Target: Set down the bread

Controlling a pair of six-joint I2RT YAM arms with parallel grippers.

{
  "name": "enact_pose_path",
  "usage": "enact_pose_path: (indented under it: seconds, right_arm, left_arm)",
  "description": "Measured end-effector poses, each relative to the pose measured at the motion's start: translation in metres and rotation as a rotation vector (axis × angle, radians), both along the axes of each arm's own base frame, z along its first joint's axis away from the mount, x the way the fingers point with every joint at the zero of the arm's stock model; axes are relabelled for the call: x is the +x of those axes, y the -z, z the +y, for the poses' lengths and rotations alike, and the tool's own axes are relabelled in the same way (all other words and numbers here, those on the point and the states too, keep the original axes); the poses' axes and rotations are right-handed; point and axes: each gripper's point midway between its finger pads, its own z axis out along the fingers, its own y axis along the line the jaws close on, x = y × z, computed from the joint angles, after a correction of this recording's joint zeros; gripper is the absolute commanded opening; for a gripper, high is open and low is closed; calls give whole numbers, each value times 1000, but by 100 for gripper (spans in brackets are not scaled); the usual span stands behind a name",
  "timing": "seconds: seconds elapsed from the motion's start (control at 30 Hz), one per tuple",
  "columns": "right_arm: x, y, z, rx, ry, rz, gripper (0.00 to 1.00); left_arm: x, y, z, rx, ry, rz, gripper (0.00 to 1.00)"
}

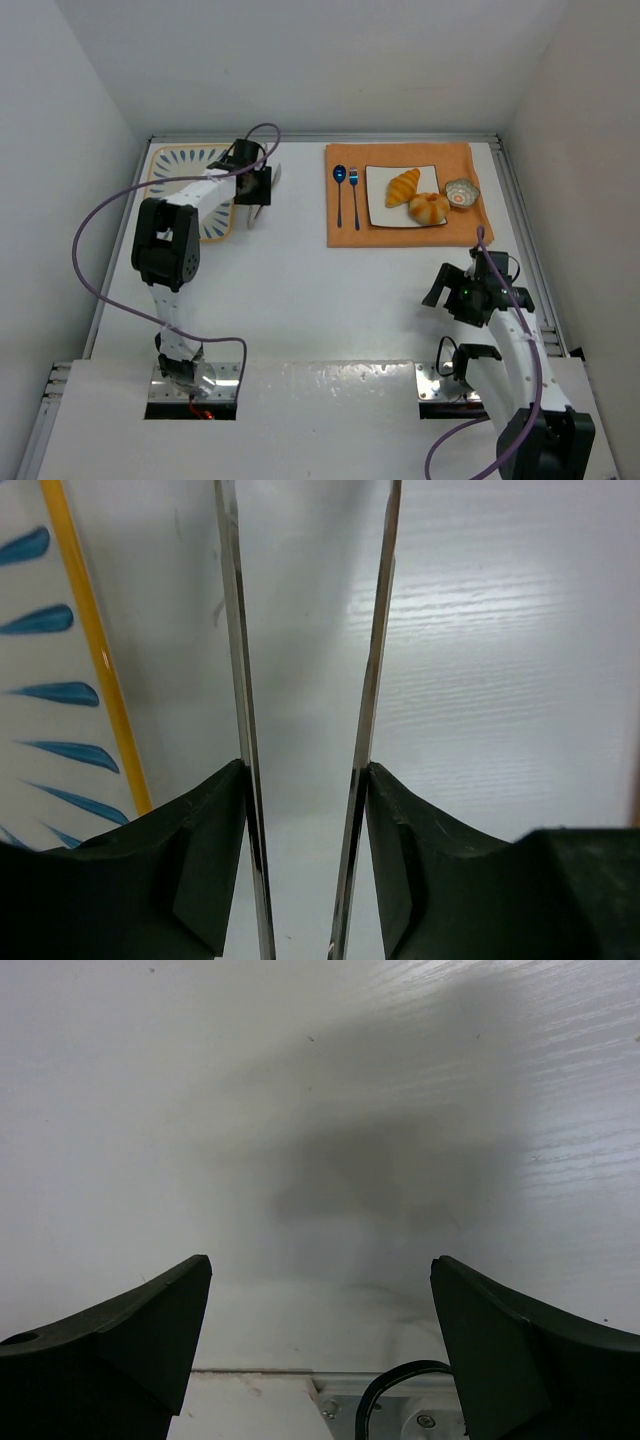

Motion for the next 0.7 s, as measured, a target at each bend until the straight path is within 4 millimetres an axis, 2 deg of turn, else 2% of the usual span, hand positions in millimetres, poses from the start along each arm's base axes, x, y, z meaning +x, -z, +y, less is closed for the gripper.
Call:
enact_pose_path:
  seconds: [0.23, 0.33, 0.37, 0.4, 0.47, 0.7]
  right_arm:
    - [3, -4, 0, -1, 7, -30, 91]
    - [3, -5, 0, -1, 9, -36, 91]
    - [3, -6, 0, -2, 9, -38, 91]
    - [3, -6, 0, -2, 9, -40, 91]
    - [2, -6, 0, -2, 10, -39, 91]
    - [1, -7, 0, -2, 10, -40, 93]
  left_arm:
    - [-20, 40, 2, 7, -25, 77, 66]
    - [-29, 61, 2, 23, -26, 117, 76]
    - [-28, 60, 0, 21, -24, 112, 83]
    - [-27, 59, -2, 18, -20, 105, 86]
    - [-26, 59, -7, 19, -13, 99, 100]
    - [-28, 50, -14, 5, 11, 112, 100]
